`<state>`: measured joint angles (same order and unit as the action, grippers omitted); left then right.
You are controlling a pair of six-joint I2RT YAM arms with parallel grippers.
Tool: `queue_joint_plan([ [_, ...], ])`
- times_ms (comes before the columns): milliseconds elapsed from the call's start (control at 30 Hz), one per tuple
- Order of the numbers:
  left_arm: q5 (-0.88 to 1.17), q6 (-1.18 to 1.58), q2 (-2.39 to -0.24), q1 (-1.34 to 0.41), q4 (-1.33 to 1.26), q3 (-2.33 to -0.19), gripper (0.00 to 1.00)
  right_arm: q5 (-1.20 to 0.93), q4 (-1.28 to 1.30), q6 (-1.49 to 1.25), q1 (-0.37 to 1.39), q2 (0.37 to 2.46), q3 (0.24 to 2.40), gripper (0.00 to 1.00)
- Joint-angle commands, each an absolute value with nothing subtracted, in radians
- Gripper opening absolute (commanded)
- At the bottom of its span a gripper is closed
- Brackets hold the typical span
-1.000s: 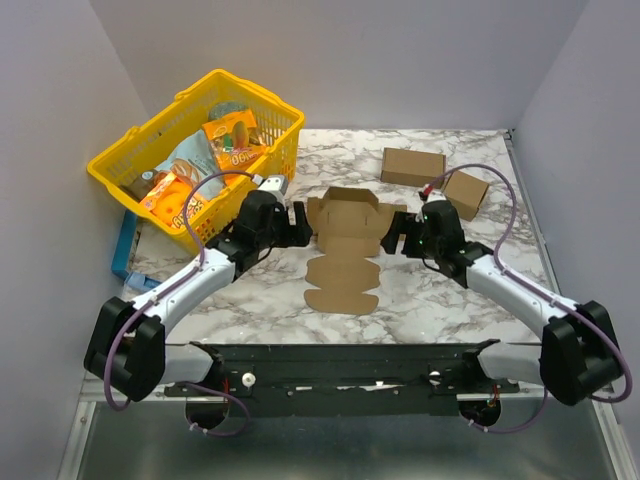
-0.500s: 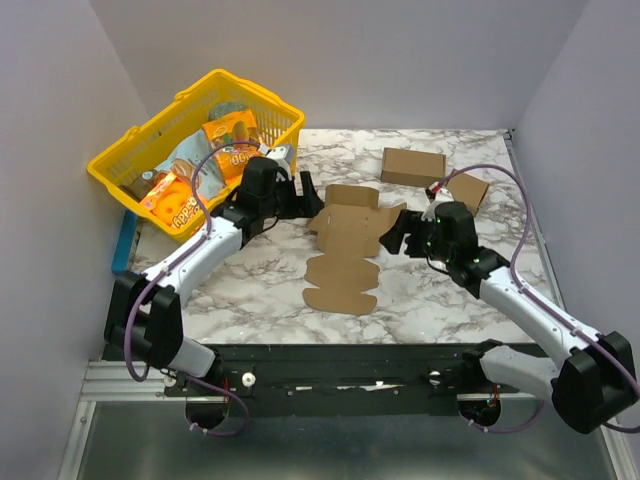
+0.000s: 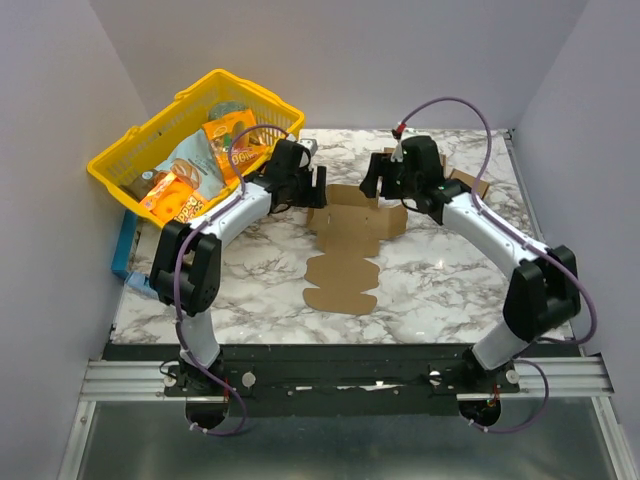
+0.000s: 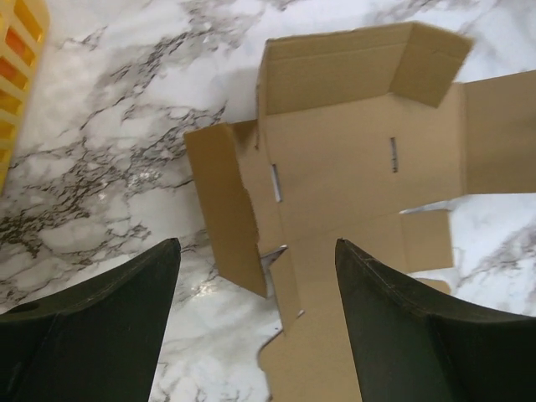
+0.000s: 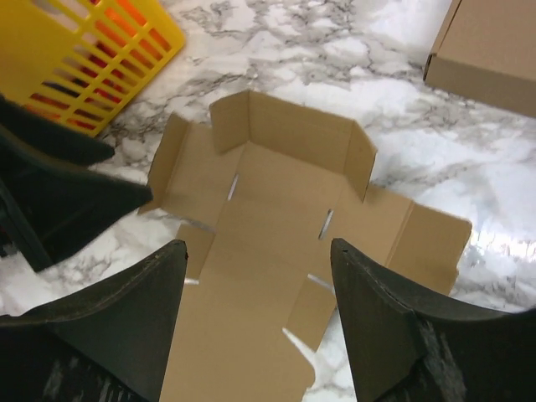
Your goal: Fold the paper box
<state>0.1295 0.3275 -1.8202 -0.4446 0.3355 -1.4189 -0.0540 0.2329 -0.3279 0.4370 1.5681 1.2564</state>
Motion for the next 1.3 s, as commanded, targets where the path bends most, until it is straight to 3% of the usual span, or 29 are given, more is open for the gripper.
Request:
queue_joint_plan([
  [0,0.006,0.244,-1.873,-0.445,0.431,-1.522,0.83,-0.032,0.328,-0.304,0.420,1.695,1.388,0.76],
  [200,0.038,0.230,-1.965,-0.446,0.445,-1.568,0.76,-0.071,0.328,-0.313,0.420,1.727,1.420,0.76],
  [433,0.063,0.200,-2.037,-0.454,0.437,-1.577,0.52,-0.205,0.325,-0.278,0.381,1.744,1.433,0.84],
  [500,0.067,0.172,-2.037,-0.460,0.419,-1.554,0.38,-0.295,0.310,-0.227,0.365,1.744,1.439,0.86],
  [533,0.072,0.164,-2.026,-0.460,0.391,-1.542,0.20,-0.322,0.304,-0.204,0.359,1.743,1.439,0.86],
  [567,0.081,0.132,-2.011,-0.462,0.365,-1.523,0.10,-0.349,0.301,-0.178,0.357,1.740,1.446,0.86],
  [633,0.086,0.094,-1.935,-0.472,0.255,-1.427,0.00,-0.426,0.302,-0.089,0.357,1.727,1.445,0.86],
  [900,0.179,-0.037,-1.611,-0.494,-0.035,-1.070,0.00,-0.566,0.339,0.192,0.356,1.612,1.391,0.87],
  [1267,0.195,-0.020,-1.390,-0.503,-0.141,-0.925,0.00,-0.543,0.364,0.190,0.357,1.568,1.263,0.84],
])
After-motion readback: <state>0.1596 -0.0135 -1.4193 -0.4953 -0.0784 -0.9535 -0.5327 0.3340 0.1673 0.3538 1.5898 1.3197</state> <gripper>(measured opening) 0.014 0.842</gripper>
